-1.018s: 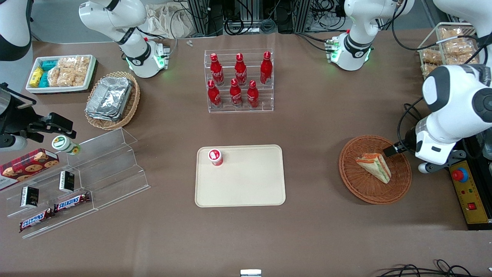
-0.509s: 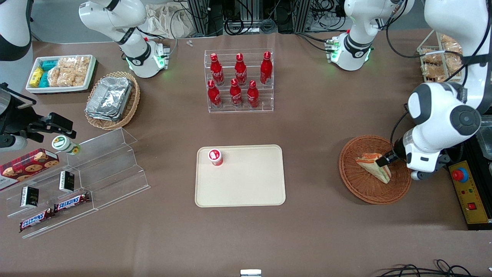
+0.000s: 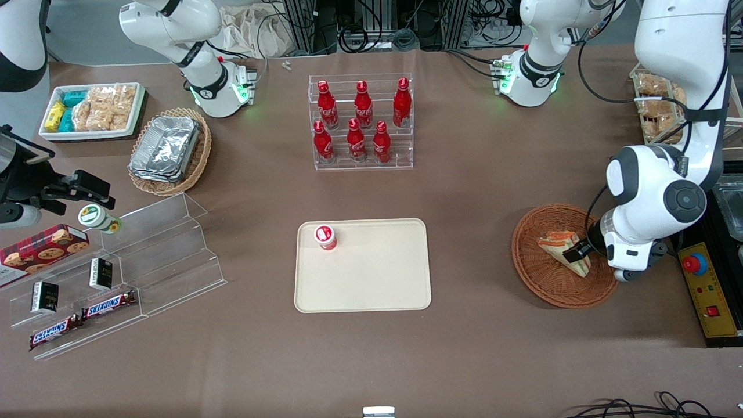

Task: Place sandwich from basket to tray
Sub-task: 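Lower the left gripper and close it on the wrapped sandwich, then lift the sandwich out of the basket with the left gripper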

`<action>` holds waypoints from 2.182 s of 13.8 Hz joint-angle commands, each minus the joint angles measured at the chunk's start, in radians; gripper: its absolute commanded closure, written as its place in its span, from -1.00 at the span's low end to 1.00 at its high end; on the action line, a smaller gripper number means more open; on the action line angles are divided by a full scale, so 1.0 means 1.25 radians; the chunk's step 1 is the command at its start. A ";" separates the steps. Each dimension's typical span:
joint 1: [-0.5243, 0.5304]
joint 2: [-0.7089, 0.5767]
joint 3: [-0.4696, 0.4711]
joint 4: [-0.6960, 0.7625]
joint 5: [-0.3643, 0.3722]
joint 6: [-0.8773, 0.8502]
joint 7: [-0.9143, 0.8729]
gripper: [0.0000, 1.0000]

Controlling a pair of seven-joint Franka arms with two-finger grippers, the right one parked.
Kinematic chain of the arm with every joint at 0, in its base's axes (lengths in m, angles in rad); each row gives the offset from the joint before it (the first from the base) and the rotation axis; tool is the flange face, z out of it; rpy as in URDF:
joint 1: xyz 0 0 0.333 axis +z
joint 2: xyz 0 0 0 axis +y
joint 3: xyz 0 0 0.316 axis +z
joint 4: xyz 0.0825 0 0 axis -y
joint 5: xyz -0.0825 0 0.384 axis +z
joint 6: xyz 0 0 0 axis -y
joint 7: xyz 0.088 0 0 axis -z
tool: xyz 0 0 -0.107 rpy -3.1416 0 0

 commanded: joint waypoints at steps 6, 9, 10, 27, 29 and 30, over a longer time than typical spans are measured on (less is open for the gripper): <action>0.008 0.039 -0.002 -0.020 -0.034 0.053 -0.033 -0.98; 0.007 0.048 -0.002 -0.035 -0.035 0.085 -0.055 -0.96; 0.007 0.050 -0.003 -0.035 -0.035 0.086 -0.057 -0.90; -0.002 -0.031 -0.009 0.214 -0.029 -0.335 -0.134 0.22; -0.003 -0.030 -0.015 0.313 -0.029 -0.465 -0.132 0.24; -0.003 -0.032 -0.031 0.339 -0.030 -0.494 -0.133 0.24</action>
